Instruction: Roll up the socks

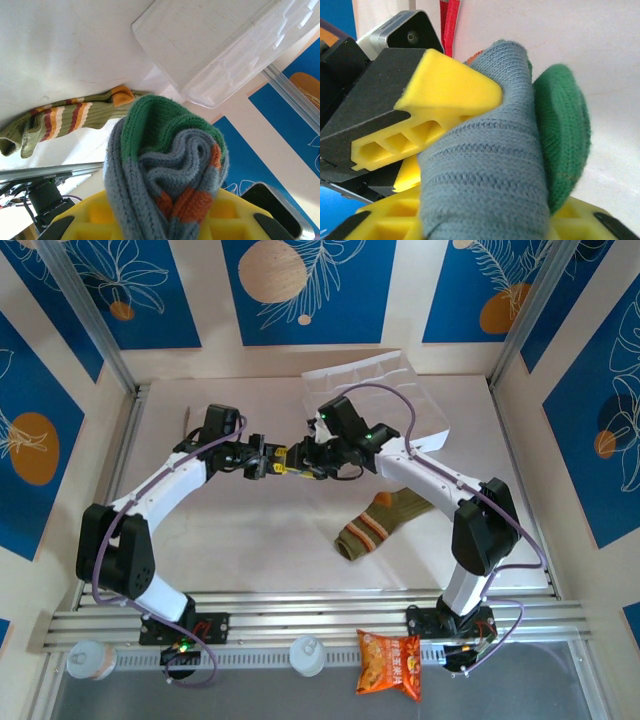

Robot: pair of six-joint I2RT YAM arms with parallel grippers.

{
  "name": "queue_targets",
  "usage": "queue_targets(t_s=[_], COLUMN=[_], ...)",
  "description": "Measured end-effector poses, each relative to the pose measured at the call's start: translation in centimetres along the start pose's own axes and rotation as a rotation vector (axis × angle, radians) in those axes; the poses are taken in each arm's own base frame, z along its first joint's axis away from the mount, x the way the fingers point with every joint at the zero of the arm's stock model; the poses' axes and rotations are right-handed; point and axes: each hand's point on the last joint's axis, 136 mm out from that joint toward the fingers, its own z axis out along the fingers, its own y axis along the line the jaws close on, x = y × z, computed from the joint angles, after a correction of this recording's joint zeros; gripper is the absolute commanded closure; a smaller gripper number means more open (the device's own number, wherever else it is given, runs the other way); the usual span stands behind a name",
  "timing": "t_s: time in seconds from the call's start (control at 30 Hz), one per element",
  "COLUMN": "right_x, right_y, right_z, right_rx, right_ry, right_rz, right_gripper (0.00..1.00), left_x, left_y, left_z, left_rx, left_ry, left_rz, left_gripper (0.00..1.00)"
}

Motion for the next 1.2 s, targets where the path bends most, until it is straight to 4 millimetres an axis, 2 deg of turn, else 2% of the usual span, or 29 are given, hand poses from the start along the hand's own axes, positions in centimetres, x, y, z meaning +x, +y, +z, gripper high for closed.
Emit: queue_targets(t_s=[0.13, 0.17, 0.23, 0.3, 0.33, 0.4, 0.57, 0.7, 0.8, 0.87, 1.0, 1.2], right_x=[-0.2, -0.2, -0.3, -0.3, -0.3, -0.9, -3.7, -6.5, -8.0, -8.6, -9.5, -10.3], right_y=[0.1, 0.1, 0.2, 0.3, 0.2, -0.3, -3.2, -7.1, -10.1, -11.6, -14.1, -15.7], right_z=[-0.3, -0.4, -0.7, -1.0, -1.3, -2.2, -6.4, -10.7, -12.1, -11.7, -9.6, -7.4], right_rx=[0.054, 0.068, 0.100, 0.128, 0.147, 0.200, 0.324, 0.436, 0.516, 0.553, 0.608, 0.644], right_ry=[-0.013, -0.018, -0.026, -0.034, -0.039, -0.058, -0.105, -0.122, -0.103, -0.065, 0.027, 0.101], right_rz=[-0.043, -0.053, -0.077, -0.103, -0.115, -0.134, -0.129, -0.083, -0.052, -0.037, -0.027, -0.030], right_gripper=[0.87, 0.92, 1.00, 1.00, 1.00, 1.00, 1.00, 1.00, 1.00, 1.00, 1.00, 1.00], left_x=[0.3, 0.3, 0.5, 0.6, 0.7, 0.6, 0.7, 1.7, 2.2, 2.3, 2.7, 4.3], left_y=[-0.2, -0.2, -0.3, -0.4, -0.3, 0.1, -0.9, -0.9, -0.5, -0.3, -0.1, -0.5], left_z=[-0.3, -0.3, -0.4, -0.6, -0.7, -1.2, -3.8, -7.0, -8.7, -9.8, -12.4, -15.9], left_rx=[0.008, 0.010, 0.014, 0.015, 0.010, -0.021, -0.077, -0.081, -0.084, -0.084, -0.067, -0.006], left_ry=[0.001, 0.001, 0.002, 0.001, -0.001, -0.033, -0.174, -0.273, -0.330, -0.373, -0.470, -0.569], left_rz=[0.008, 0.010, 0.017, 0.037, 0.042, 0.060, 0.203, 0.344, 0.430, 0.495, 0.632, 0.780], left_gripper=[0.99, 0.93, 0.69, 0.35, 0.24, 0.15, 0.12, 0.12, 0.12, 0.12, 0.12, 0.12])
